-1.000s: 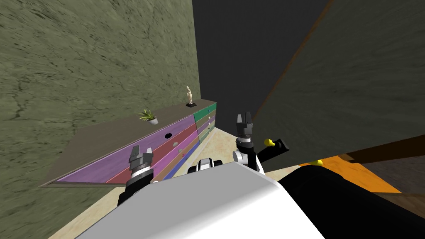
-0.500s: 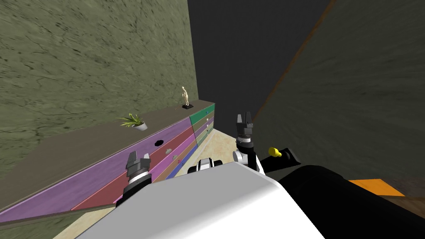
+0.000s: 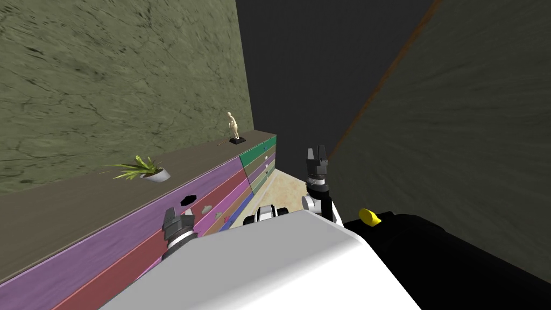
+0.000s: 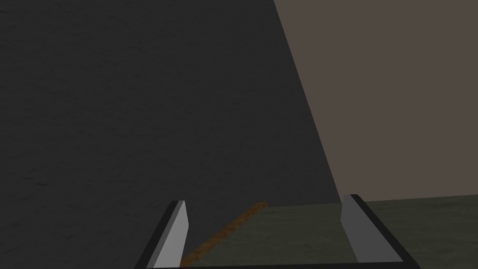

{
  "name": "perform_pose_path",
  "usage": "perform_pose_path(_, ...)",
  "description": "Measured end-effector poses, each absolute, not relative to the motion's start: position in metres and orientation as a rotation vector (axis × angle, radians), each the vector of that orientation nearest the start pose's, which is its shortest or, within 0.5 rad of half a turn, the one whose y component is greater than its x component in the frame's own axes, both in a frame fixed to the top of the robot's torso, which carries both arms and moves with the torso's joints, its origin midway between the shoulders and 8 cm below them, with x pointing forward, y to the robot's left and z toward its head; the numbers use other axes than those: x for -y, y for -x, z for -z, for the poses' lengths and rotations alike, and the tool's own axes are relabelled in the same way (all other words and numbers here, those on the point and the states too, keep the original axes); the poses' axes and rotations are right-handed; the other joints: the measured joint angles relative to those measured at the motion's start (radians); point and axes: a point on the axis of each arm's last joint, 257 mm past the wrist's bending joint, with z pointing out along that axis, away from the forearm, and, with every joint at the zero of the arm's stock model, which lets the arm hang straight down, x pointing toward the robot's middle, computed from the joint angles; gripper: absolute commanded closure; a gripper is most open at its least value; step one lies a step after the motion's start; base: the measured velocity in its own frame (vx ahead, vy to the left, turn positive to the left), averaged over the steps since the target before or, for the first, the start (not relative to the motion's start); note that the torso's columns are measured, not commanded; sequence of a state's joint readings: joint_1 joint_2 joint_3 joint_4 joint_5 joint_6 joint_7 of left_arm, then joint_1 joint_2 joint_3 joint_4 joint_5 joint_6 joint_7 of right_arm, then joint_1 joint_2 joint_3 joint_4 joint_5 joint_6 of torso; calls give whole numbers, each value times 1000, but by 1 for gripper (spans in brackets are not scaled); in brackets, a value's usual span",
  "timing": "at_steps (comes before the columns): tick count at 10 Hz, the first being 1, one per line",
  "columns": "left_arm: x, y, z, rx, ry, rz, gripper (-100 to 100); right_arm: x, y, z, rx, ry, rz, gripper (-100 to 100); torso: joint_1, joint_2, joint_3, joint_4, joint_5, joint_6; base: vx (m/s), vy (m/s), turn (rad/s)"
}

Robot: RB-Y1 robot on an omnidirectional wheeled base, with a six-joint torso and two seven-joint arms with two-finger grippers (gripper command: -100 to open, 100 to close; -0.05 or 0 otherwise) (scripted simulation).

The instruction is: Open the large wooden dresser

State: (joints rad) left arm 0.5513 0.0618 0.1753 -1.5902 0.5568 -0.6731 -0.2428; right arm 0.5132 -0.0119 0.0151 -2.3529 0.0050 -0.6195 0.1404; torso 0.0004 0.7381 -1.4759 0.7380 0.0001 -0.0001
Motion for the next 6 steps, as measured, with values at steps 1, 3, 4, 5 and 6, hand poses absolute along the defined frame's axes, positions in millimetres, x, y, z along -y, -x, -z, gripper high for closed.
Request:
perform_pose_path(1,-470,-284,278,-605,1336,838,-100,266,-306,-72,-524,-457,-1215,0,0,2,1,0,0,0,44,-21,1)
perform_pose_path(3,-471,-282,275,-601,1336,836,-100,266,-306,-72,-524,-457,-1215,0,3,2,2,1,1,0,81,30,-16)
perform_pose_path(4,-474,-281,271,-600,1335,835,-100,266,-306,-72,-524,-457,-1215,0,2,-2,-1,0,1,0,50,20,-4)
perform_pose_path(5,-474,-282,270,-602,1336,834,100,266,-306,-72,-524,-457,-1215,0,0,0,0,0,0,0,-49,-12,25)
perform_pose_path(6,-473,-284,271,-599,1329,838,100,266,-306,-72,-524,-457,-1215,0,-2,4,3,-1,2,1,-91,-30,16)
